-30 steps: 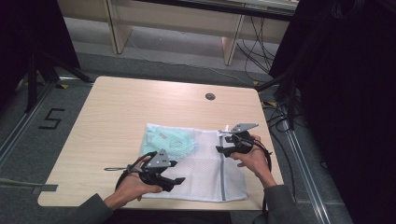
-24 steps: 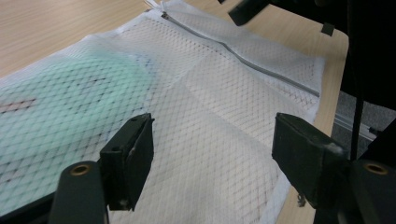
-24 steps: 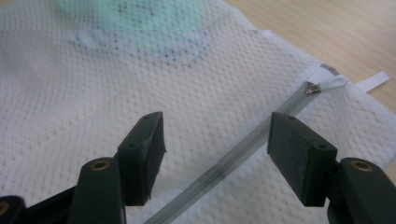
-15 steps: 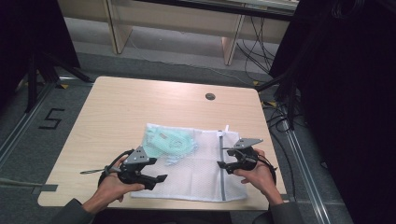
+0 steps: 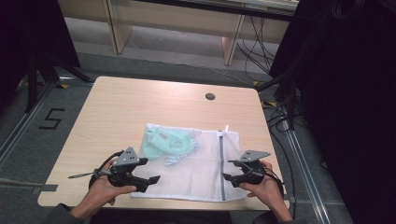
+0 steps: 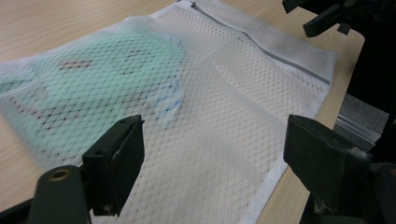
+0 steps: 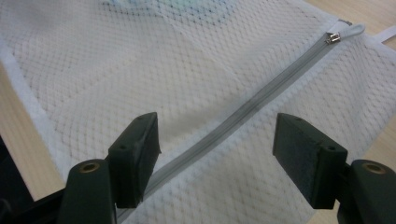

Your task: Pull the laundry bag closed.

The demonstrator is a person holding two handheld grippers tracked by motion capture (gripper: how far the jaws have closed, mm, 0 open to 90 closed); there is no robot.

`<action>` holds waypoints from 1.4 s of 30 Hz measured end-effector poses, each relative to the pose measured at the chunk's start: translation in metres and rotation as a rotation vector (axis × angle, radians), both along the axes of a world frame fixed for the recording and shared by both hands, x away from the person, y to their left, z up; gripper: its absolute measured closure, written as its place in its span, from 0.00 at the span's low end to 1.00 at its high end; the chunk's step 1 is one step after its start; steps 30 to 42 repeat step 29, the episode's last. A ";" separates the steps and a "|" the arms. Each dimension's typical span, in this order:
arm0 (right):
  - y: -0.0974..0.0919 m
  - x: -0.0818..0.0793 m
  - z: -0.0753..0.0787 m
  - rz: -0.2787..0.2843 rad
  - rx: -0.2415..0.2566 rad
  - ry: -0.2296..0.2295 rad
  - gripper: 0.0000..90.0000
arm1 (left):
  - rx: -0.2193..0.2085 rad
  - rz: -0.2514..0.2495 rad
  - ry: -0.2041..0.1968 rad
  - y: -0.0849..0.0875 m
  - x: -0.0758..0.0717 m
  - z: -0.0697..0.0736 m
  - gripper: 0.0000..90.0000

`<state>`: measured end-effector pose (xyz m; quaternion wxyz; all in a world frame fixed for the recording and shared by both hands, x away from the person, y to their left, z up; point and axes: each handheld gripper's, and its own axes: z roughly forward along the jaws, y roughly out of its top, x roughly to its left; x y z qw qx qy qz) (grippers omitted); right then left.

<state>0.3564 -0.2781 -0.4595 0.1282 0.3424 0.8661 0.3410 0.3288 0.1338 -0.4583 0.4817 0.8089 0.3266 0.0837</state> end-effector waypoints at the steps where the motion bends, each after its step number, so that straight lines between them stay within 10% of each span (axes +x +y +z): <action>1: -0.001 -0.002 -0.002 -0.006 0.012 -0.023 0.35 | -0.003 0.011 -0.002 0.001 -0.001 -0.001 0.23; 3: -0.003 -0.009 0.000 -0.027 0.004 0.030 0.35 | 0.014 0.012 -0.006 0.004 -0.001 -0.002 0.23; 42: -0.017 -0.022 -0.005 -0.049 -0.033 -0.017 0.33 | 0.053 0.030 -0.020 0.009 -0.003 -0.006 0.23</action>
